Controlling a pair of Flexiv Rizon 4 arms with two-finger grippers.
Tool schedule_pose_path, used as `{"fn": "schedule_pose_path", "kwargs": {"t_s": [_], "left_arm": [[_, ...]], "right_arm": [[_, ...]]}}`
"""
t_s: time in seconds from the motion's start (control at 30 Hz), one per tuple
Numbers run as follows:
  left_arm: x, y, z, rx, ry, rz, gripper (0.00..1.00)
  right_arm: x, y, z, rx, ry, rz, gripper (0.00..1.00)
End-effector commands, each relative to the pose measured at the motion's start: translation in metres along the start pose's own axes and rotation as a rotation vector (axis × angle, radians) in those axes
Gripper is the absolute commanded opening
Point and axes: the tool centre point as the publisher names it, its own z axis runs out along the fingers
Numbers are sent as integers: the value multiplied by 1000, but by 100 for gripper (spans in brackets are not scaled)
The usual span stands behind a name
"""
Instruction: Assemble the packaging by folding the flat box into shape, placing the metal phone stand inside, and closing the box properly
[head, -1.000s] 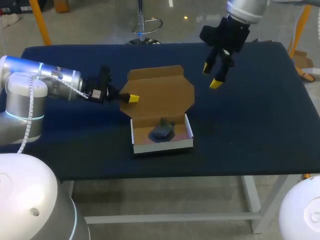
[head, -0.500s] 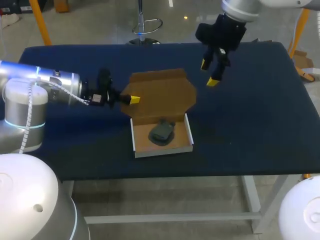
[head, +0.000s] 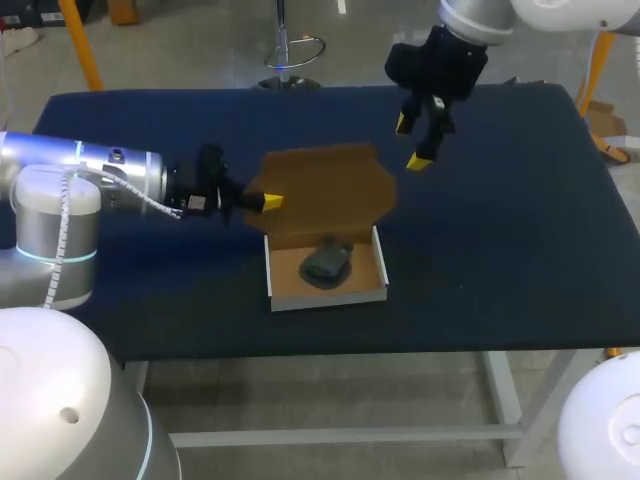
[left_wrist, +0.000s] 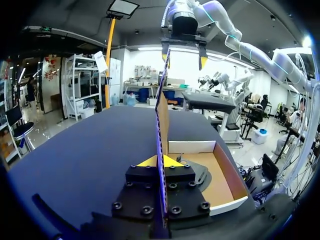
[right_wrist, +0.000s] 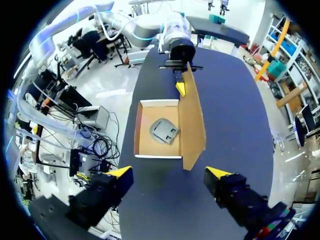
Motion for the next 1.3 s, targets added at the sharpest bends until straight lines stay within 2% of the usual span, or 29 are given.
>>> {"fn": "schedule_pose_path", "kwargs": {"t_s": [0.03, 0.37, 0.7, 1.1, 1.17, 1.3], "left_arm": [[0, 4, 0, 18, 7, 21, 0], [4, 3, 2, 18, 32, 114, 0], [7, 2, 2, 5, 35, 154, 0], [8, 1, 3, -18, 25, 165, 0], [8, 1, 3, -18, 25, 165, 0], [8, 1, 3, -18, 25, 165, 0]], "right_arm": [[2, 2, -1, 2, -7, 0, 100], [0, 4, -1, -5, -19, 3, 100], [-2, 8, -2, 3, -32, 3, 100], [-12, 19, -8, 24, -54, 22, 100], [-17, 22, -9, 42, -32, 41, 100], [-25, 35, -12, 82, -42, 41, 100]]}}
